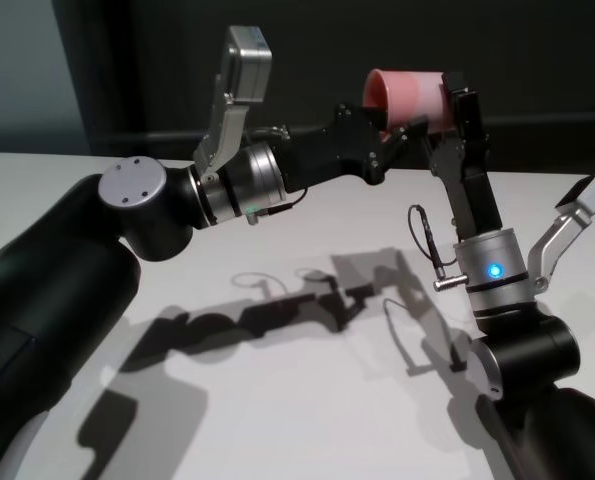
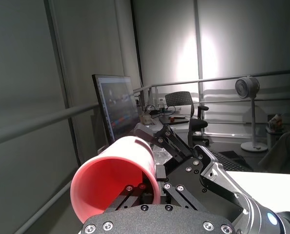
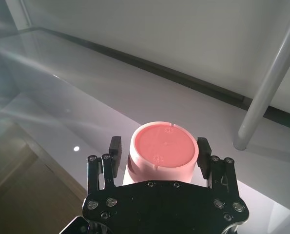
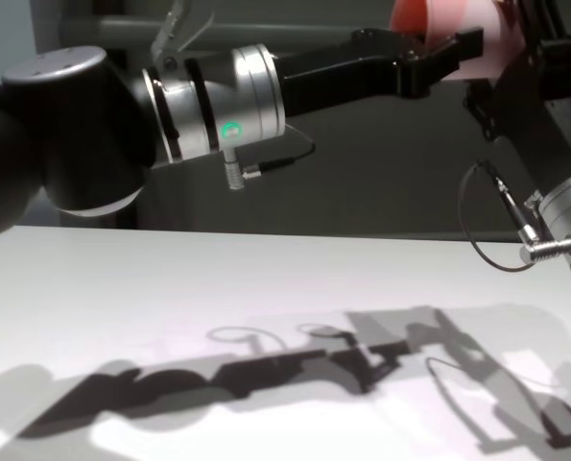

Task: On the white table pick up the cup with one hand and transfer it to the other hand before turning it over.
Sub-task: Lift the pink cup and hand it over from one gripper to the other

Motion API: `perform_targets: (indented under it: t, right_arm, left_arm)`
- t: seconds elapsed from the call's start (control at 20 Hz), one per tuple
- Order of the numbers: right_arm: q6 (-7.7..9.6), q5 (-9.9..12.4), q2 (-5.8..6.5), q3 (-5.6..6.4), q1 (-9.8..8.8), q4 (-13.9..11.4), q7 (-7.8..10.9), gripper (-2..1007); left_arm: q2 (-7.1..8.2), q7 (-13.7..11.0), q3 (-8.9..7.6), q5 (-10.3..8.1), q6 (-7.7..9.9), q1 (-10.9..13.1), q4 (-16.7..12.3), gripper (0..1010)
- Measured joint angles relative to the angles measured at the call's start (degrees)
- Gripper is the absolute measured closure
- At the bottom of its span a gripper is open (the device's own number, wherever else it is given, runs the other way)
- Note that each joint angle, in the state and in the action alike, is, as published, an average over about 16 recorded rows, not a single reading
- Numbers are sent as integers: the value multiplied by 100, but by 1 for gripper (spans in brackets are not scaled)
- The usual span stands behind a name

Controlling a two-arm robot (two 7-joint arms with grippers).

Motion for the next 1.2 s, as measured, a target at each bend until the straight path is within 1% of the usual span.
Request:
perform_targets:
  t: [0.4,0.6,1.2]
  right_arm:
    - [0,-4,-3,8,-6,-4,-3,201]
    - [0,-6,-4,11,-8,-6,-4,243]
    - [1,-10,-8,17,-11,-10,-3,257]
  left_arm:
    - [0,0,0,-1,-1,0,0,962]
    - [0,-1,0,-1,-1,0,0,962]
    - [0,0,0,0,-1,0,0,962]
